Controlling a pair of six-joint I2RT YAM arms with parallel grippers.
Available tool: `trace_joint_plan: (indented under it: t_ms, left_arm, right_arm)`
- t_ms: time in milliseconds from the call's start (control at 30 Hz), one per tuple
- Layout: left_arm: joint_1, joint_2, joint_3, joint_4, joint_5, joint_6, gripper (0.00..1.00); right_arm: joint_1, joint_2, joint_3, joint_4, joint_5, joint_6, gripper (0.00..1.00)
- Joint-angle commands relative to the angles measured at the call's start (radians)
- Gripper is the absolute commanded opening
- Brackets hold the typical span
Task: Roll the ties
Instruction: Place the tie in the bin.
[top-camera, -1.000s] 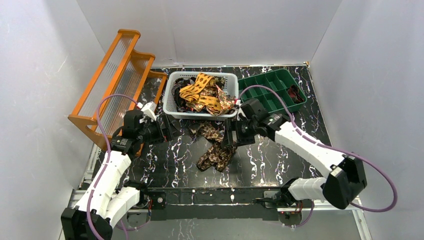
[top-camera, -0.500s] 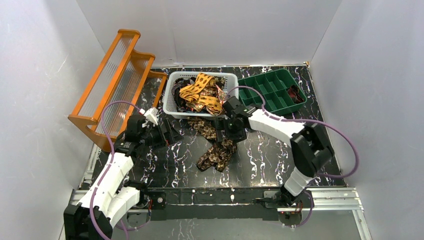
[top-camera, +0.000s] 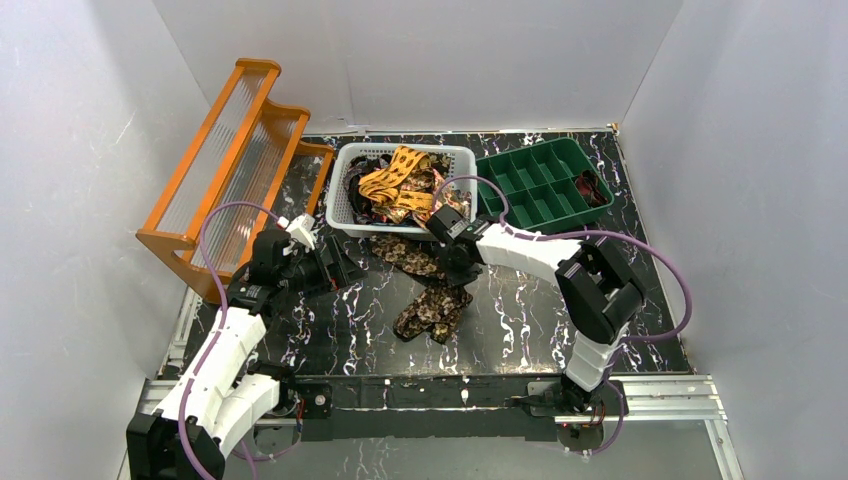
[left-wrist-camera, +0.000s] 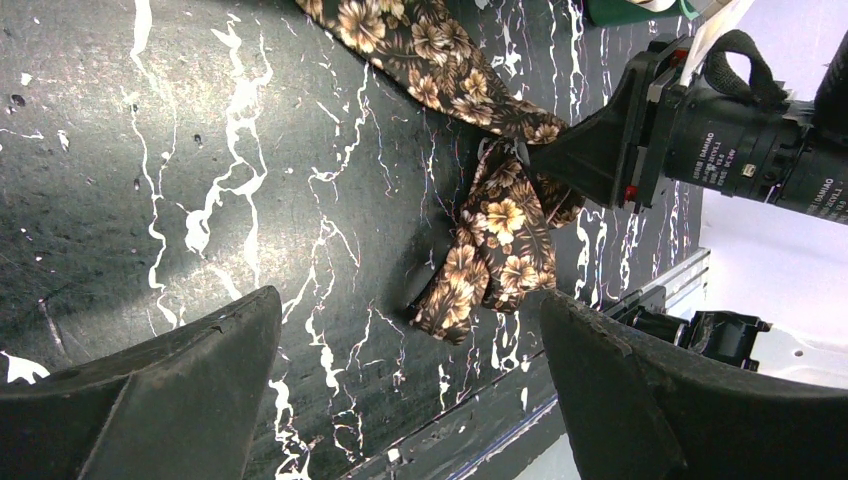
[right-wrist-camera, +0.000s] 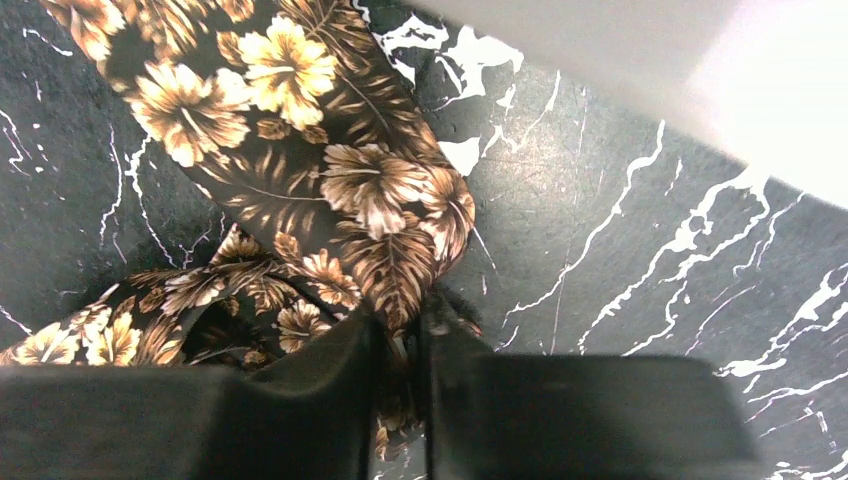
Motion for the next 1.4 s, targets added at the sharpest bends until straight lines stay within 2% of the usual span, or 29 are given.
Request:
trace_joint_plan:
  t_ms: [0,100,200,300,433,467,533,600,767,800,933,1033,1100,1267,1367]
  left_arm:
    - [-0.004,-0.014,0.011,-0.013,0.002,0.011,0.98]
    - [-0.004,-0.007,0.014,-0.013,0.004,0.012,0.98]
    - [-0.004,-0.002,0.017,-0.007,0.015,0.010,0.98]
    - [-0.004,0.003,0.020,0.014,0.033,-0.001,0.98]
    - [-0.004,0.012,0.031,0.036,0.067,-0.029,0.98]
    - [-0.004,0.014,0.032,0.037,0.074,-0.033,0.98]
    - [-0.004,0.016,0.028,0.035,0.098,-0.039,0.98]
    - [-0.004,0.027,0.005,0.034,0.121,-0.060,0.98]
    - [-0.004,0.035,-0.015,0.034,0.143,-0.123,0.98]
    - [-0.004,0.037,-0.009,0.030,0.138,-0.117,0.98]
    - [-0.004,0.035,0.009,0.014,0.031,-0.072,0.98]
    - [-0.004,0.038,0.043,-0.044,-0.053,-0.067,0.98]
    - [-0.004,0.040,0.066,-0.048,-0.080,-0.067,0.99]
    - [-0.004,0.049,0.126,-0.081,-0.100,-0.035,0.98]
    - [-0.004,0.030,0.131,-0.095,-0.099,-0.022,0.98]
  right_arm:
    - [0.006,-0.043,0.001,-0.013,0.027,0.023,0.14]
    - [0.003,-0.155,-0.013,0.009,0.002,0.085,0.05]
    - [-0.052,-0.320,-0.077,0.049,-0.008,0.189,0.01]
    - [-0.203,-0.509,-0.220,0.142,-0.162,0.317,0.01]
    - [-0.428,-0.799,-0.488,0.299,-0.268,0.512,0.01]
    - [-0.488,-0.843,-0.558,0.340,-0.315,0.550,0.01]
    - [-0.582,-0.888,-0.584,0.346,-0.415,0.595,0.01]
    - [-0.595,-0.875,-0.523,0.358,-0.479,0.586,0.01]
    - [-0.581,-0.713,-0.087,0.211,-0.645,0.507,0.01]
    - [-0.558,-0.676,0.036,0.176,-0.680,0.490,0.01]
    - [-0.339,-0.567,0.263,0.142,-0.642,0.446,0.01]
    - [-0.202,-0.507,0.335,0.192,-0.581,0.446,0.01]
    - [-0.163,-0.460,0.384,0.226,-0.573,0.441,0.01]
    - [-0.143,-0.338,0.566,0.271,-0.588,0.444,0.01]
    - [-0.150,-0.368,0.553,0.289,-0.512,0.406,0.01]
